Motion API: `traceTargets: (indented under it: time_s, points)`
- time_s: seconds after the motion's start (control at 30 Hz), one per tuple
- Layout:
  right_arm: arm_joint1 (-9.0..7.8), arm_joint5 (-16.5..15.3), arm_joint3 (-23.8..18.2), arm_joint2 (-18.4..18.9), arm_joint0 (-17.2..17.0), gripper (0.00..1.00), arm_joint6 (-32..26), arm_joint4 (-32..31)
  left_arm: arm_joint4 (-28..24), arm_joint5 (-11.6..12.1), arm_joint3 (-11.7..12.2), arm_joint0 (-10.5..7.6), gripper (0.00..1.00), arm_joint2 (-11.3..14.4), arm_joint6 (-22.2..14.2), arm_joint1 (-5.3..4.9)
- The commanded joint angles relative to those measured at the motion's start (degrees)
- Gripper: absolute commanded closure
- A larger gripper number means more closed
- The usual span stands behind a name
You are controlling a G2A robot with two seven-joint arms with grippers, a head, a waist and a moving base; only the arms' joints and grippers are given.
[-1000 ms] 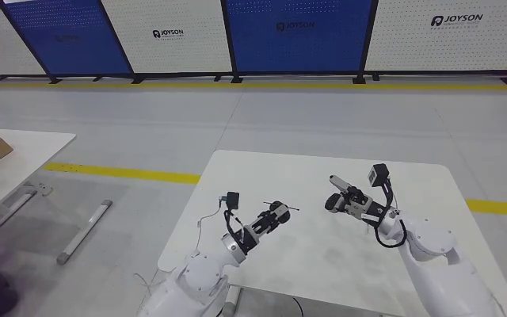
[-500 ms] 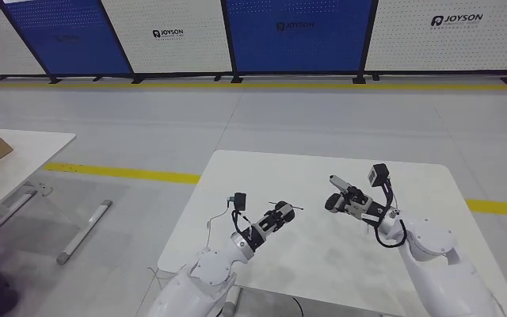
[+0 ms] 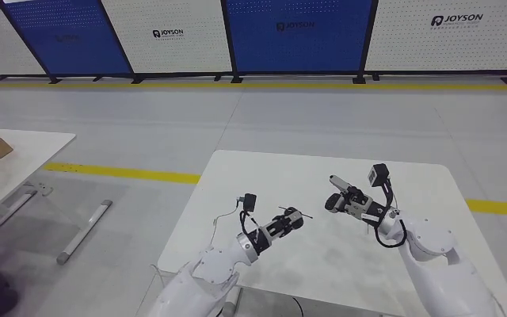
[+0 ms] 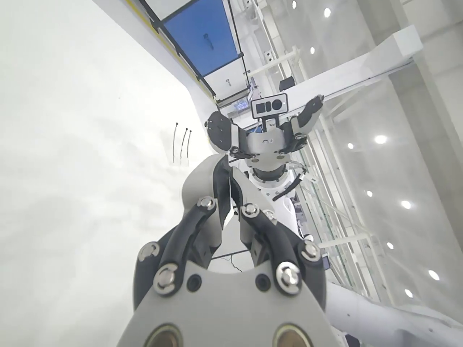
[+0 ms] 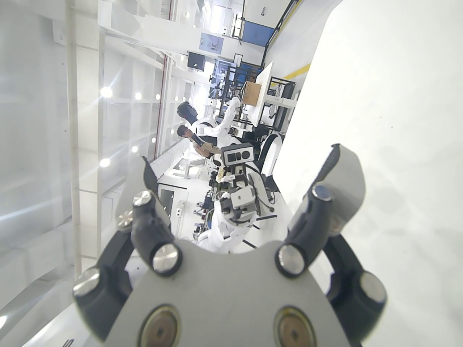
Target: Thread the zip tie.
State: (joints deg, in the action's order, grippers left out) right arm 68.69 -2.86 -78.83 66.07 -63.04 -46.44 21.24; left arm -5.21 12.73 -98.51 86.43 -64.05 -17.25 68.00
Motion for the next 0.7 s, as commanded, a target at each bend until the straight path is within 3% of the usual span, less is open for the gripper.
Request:
traceTargets:
  time_s: [0.0,0.17,0.3,0.4,0.6,0.67]
  points:
    - [0.0,0.0,0.0,0.0,0.0,0.0,0.0,0.0,-0.6,1.1,-2.3,1.04,1.0,-1.3,-0.6,-0.31]
    - [0.0,0.0,0.0,0.0,0.0,0.0,0.0,0.0,1.0,4.4,-9.9,5.44,1.0,-5.7,1.7,-1.09]
    - [0.0,0.0,0.0,0.0,0.0,0.0,0.0,0.0,3.4,5.1,-12.8,7.63,1.0,-7.7,2.2,-1.51]
    - [0.0,0.0,0.0,0.0,0.0,0.0,0.0,0.0,5.8,4.1,-12.8,8.11,1.0,-7.2,3.3,-1.5]
    - [0.0,0.0,0.0,0.0,0.0,0.0,0.0,0.0,6.0,1.8,-8.5,6.25,1.0,-4.2,3.9,-1.07]
    - [0.0,0.0,0.0,0.0,0.0,0.0,0.0,0.0,5.7,1.7,-8.3,6.15,1.0,-4.1,4.0,-1.04]
